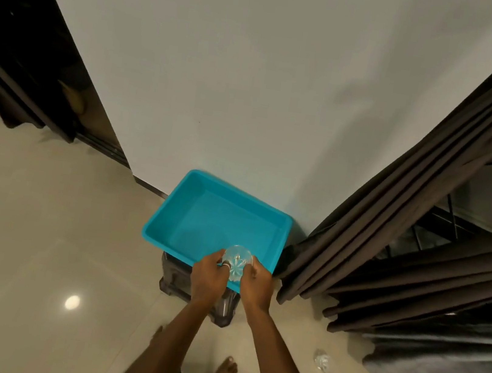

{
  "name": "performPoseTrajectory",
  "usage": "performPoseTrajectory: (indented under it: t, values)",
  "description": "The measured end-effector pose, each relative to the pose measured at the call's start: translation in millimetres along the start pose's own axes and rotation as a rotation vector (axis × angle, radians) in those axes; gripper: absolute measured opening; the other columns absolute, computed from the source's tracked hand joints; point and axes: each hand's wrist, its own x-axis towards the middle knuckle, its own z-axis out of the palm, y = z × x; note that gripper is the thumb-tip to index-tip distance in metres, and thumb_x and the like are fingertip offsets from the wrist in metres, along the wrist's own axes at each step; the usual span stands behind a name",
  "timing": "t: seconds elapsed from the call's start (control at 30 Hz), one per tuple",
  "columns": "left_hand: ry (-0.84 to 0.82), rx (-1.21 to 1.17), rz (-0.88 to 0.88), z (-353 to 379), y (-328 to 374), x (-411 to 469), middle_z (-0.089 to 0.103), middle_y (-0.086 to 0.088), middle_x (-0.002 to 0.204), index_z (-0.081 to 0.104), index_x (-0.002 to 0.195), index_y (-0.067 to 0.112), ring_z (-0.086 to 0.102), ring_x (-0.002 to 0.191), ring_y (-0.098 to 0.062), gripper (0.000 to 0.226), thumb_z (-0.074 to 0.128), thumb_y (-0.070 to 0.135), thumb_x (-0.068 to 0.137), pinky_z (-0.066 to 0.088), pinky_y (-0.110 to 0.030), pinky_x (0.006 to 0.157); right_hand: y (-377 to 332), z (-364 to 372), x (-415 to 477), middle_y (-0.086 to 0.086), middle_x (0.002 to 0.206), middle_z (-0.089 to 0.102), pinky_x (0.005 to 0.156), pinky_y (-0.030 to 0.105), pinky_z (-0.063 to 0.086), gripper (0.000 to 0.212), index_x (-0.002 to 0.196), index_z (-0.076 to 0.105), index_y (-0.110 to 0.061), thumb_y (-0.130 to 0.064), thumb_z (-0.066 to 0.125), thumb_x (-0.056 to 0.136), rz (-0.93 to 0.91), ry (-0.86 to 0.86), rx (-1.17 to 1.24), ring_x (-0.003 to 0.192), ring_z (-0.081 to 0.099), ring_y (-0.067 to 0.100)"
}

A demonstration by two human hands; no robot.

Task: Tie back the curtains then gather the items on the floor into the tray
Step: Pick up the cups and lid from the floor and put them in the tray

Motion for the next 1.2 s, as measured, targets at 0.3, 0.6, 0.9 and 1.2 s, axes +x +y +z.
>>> performPoseTrajectory:
  t: [0.3, 0.6, 0.9, 1.2]
  values:
    - [-0.131, 0.011, -0.008, -28.6, -18.0, 75.9, 0.074, -0.002, 0.107, 0.071, 0.117, 0.012, 0.062, 0.086, -0.009, 0.024, 0.055, 0.016, 0.1, 0.04, -0.002, 0.062, -35.2, 59.9, 24.6, 0.01, 0.125, 0.07, 0.099, 0.033, 0.056, 0.038, 0.135, 0.063, -0.006, -0.027, 0.05, 0.106, 0.078, 0.067, -0.109, 0.109, 0.067, 0.022]
    - [-0.212, -0.256, -0.222, -50.1, -53.9, 158.0, 0.072, -0.001, 0.122, 0.07, 0.125, 0.017, 0.068, 0.103, -0.019, 0.029, 0.058, 0.027, 0.1, 0.06, -0.04, 0.09, -79.5, 135.1, 60.6, 0.012, 0.129, 0.068, 0.103, 0.036, 0.049, 0.035, 0.136, 0.064, -0.01, -0.018, 0.051, 0.104, 0.221, 0.133, -0.216, 0.117, 0.064, 0.029]
    - [-0.262, -0.494, -0.442, -60.4, -93.7, 227.9, 0.066, -0.003, 0.125, 0.064, 0.133, 0.015, 0.064, 0.113, -0.022, 0.032, 0.052, 0.022, 0.104, 0.057, -0.027, 0.074, -75.4, 197.7, 117.2, 0.005, 0.123, 0.073, 0.101, 0.043, 0.054, 0.041, 0.123, 0.073, -0.02, -0.026, 0.052, 0.088, 0.361, -0.036, -0.102, 0.112, 0.068, 0.028]
    - [-0.341, -0.497, -0.459, -38.8, -119.6, 322.8, 0.067, -0.002, 0.126, 0.064, 0.13, 0.021, 0.064, 0.111, -0.014, 0.034, 0.046, 0.016, 0.102, 0.054, -0.028, 0.074, -49.9, 263.4, 205.2, -0.001, 0.109, 0.072, 0.097, 0.048, 0.052, 0.053, 0.113, 0.068, -0.021, -0.034, 0.045, 0.067, 0.364, -0.149, -0.018, 0.099, 0.065, 0.024]
